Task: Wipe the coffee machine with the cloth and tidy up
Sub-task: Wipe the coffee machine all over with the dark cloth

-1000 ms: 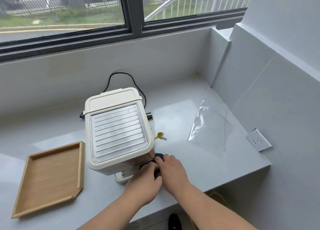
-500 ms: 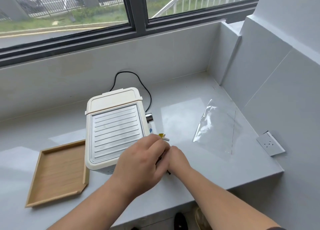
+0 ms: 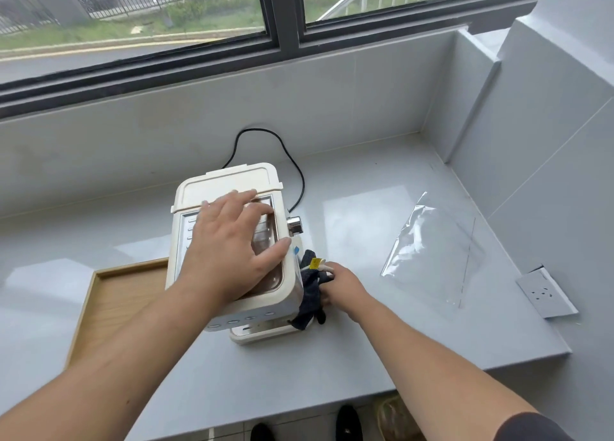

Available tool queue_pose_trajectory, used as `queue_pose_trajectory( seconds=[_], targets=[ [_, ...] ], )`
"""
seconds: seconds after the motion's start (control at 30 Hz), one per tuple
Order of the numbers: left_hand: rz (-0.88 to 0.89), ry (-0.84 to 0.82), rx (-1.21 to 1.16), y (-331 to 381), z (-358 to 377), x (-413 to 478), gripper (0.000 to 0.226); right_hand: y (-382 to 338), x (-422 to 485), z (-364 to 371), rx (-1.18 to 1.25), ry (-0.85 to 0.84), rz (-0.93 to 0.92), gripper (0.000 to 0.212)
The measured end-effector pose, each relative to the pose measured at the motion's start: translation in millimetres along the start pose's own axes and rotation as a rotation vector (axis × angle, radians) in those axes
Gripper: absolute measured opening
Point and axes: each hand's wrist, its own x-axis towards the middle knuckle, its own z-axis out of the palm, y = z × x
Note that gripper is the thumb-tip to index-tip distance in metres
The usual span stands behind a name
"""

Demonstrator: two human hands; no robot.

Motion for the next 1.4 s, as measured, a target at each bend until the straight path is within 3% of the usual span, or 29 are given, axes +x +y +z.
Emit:
queue_pose_trajectory(
  seconds=[0.1,0.27,0.5,0.87,1.17,1.4],
  targets=[
    [-0.059,-0.038,-0.028,-1,3,1,0.067,-3,12,-6,0.034,0.002,0.007,0.045],
    [-0.058,-0.040,-0.036,-1,4,2,0.064,-21,37,-12,0.113,-0.036,0.026,0.050],
    [-0.057,-0.045,-0.034,-1,4,3,0.065,-60,65,-18,0.168,-0.098,0.057,0.028],
    [-0.059,-0.018,-0.038,-4,8,4,0.065,-120,68,-3,0.136,-0.029,-0.066,0.028],
    [-0.057,-0.010,-0.009,-5,9,5,0.068,-166,31,-7,0.281,-0.021,-0.227,0.027],
    [-0.060,0.013,-0.067,-8,11,4,0.081,-198,-18,-1,0.265,0.087,-0.339,0.032]
  ],
)
